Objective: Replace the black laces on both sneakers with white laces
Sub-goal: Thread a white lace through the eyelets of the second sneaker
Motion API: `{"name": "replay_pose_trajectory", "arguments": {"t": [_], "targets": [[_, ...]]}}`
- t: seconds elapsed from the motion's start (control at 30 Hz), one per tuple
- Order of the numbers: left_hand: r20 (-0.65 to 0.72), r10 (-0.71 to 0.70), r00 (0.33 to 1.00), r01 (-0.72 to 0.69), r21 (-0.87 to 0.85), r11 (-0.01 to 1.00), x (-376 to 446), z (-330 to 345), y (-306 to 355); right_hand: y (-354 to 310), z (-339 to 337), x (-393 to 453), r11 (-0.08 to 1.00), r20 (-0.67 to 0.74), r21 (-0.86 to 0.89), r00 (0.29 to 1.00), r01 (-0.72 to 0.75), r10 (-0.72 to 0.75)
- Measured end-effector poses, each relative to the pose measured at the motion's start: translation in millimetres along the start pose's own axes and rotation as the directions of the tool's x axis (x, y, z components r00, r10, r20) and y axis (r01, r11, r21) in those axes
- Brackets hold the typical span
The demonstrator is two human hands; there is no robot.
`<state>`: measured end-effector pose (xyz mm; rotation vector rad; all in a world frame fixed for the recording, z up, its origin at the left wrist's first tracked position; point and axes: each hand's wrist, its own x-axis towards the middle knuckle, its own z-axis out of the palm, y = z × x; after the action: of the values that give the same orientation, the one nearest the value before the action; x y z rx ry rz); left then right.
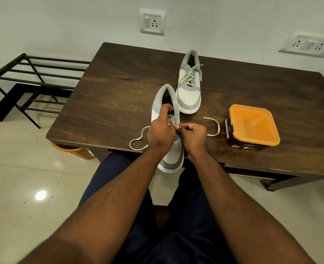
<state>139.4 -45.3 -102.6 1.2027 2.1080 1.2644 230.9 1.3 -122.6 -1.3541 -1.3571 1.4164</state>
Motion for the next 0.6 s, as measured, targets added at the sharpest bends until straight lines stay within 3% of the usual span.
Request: {"name": "replay_pose_trajectory", "arguments": {"t": [0.2, 0.3, 0.5, 0.6], "targets": [[0.009, -0.084, 0.996, 0.084, -0.175, 0.981, 5.6, 5.4, -10.0, -1.9, -4.4, -3.5, 0.990, -0.002, 0.109, 0.996, -0.089, 0.090], [0.028, -0.041, 0.999, 0.043, -0.060, 0.997, 9.6, 3.8, -13.0, 0.1, -9.0, 3.0, 0.979, 0.057, 0.128, 0.987, -0.158, 0.152], [0.093, 0.046, 0.995, -0.055, 0.101, 0.993, 16.2, 0.0, -20.1, -9.1, -8.0, 15.4, 0.994, 0.161, -0.080, 0.983, -0.078, 0.090], [0.107, 0.086, 0.991, -0.115, 0.312, 0.943, 15.0, -6.5, -17.6, -16.7, -10.4, 22.8, 0.969, 0.284, -0.242, 0.952, -0.047, 0.117]]}}
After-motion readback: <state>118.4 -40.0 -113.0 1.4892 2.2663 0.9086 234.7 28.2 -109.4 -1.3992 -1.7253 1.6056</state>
